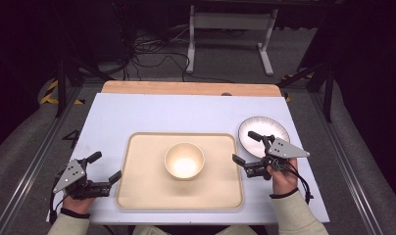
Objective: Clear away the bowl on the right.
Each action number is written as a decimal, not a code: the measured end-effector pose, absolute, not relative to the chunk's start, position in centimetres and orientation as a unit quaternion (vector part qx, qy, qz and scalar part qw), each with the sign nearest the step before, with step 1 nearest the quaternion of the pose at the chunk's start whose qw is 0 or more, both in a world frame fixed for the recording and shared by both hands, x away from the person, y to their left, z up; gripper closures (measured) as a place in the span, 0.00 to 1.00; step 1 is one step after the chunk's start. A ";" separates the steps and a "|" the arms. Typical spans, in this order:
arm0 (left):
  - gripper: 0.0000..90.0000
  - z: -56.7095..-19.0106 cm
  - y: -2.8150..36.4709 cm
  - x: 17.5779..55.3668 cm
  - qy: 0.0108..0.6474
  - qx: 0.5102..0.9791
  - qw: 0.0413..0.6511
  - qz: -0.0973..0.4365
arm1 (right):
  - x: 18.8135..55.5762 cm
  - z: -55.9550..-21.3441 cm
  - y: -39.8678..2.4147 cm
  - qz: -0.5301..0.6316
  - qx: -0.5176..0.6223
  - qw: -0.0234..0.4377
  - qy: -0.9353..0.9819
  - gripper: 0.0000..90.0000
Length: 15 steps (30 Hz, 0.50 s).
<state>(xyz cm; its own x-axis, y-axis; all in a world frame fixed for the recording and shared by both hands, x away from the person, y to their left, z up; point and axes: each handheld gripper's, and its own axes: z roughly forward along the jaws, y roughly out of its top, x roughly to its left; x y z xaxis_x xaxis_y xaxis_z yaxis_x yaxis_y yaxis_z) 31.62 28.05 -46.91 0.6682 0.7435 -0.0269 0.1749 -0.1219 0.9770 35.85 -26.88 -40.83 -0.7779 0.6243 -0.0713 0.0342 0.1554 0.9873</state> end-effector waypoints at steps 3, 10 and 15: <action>0.01 -46.9 28.1 31.6 0.323 0.708 0.577 0.246 | 35.7 -41.3 -27.2 0.614 0.230 0.247 0.714 0.04; 0.01 -46.9 28.1 31.6 0.324 0.707 0.579 0.247 | 35.7 -42.5 -27.9 0.609 0.242 0.251 0.712 0.04; 0.01 -46.9 28.1 31.6 0.324 0.707 0.579 0.246 | 35.7 -43.2 -28.0 0.602 0.243 0.250 0.718 0.04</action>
<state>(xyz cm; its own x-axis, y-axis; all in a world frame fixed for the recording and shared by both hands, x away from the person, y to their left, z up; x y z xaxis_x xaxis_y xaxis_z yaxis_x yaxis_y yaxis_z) 31.63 28.08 -46.91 0.6694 0.7424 -0.0272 0.1727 -0.1199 0.9777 35.72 -28.01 -43.17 -0.7564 0.6507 -0.0667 0.0478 0.1567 0.9865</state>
